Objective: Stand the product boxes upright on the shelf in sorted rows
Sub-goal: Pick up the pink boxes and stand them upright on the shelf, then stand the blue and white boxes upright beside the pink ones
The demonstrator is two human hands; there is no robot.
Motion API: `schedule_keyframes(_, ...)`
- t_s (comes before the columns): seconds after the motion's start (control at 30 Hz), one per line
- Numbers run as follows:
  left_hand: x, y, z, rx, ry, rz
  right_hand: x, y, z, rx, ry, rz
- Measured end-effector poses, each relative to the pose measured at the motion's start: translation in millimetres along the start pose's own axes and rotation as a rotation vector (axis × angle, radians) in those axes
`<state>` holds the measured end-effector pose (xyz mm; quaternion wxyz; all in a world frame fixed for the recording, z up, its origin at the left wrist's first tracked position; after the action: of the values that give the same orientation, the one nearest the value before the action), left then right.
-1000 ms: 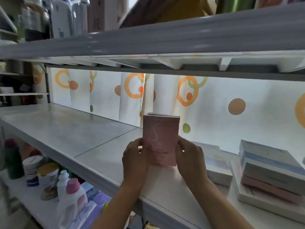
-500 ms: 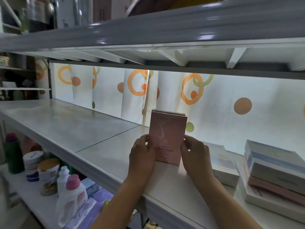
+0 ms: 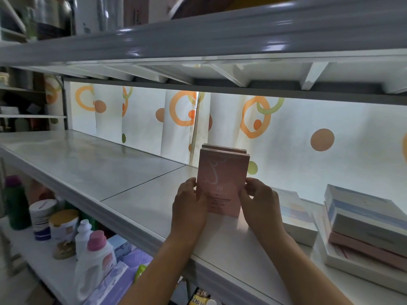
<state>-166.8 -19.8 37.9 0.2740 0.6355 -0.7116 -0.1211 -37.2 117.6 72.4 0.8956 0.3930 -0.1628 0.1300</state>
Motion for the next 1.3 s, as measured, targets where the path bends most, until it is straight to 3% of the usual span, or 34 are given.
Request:
schedule_keyframes(0.33, 1, -1, 6, 0.055, 0.018, -0.003, 3, 1, -1, -0.029, -0.022, -0.004)
schedule_keyframes(0.6, 31, -15, 0, 0.107, -0.019, -0.197, 18, -4, -2, -0.023, -0.044, -0.073)
schedule_keyframes(0.8, 15, -42, -35, -0.038, -0.014, -0.022, 43, -18, 13, 0.043, -0.067, -0.145)
schedule_keyframes(1.0, -22, -77, -77, -0.322, 0.018, 0.228, 87, -24, 4, 0.027, -0.156, -0.233)
schedule_keyframes(1.13, -45, -86, -91, -0.32, 0.01, 0.275, 107, -32, -9, 0.096, -0.378, -0.125)
schedule_keyframes(1.3, -60, -92, -92, -0.392, 0.13, 0.241, 118, -44, -24, 0.128, -0.455, 0.025)
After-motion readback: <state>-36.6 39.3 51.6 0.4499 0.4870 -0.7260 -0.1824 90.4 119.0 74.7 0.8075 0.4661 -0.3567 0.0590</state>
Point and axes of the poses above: each hand's wrist, its own y-axis towards the middle knuckle, its own x-axis out of the back of the hand, z = x × y, the point moved 8 cm from there along y, towards the middle knuckle, and after that the axes turned 7 degrees about -z, right-handed, at the moved point
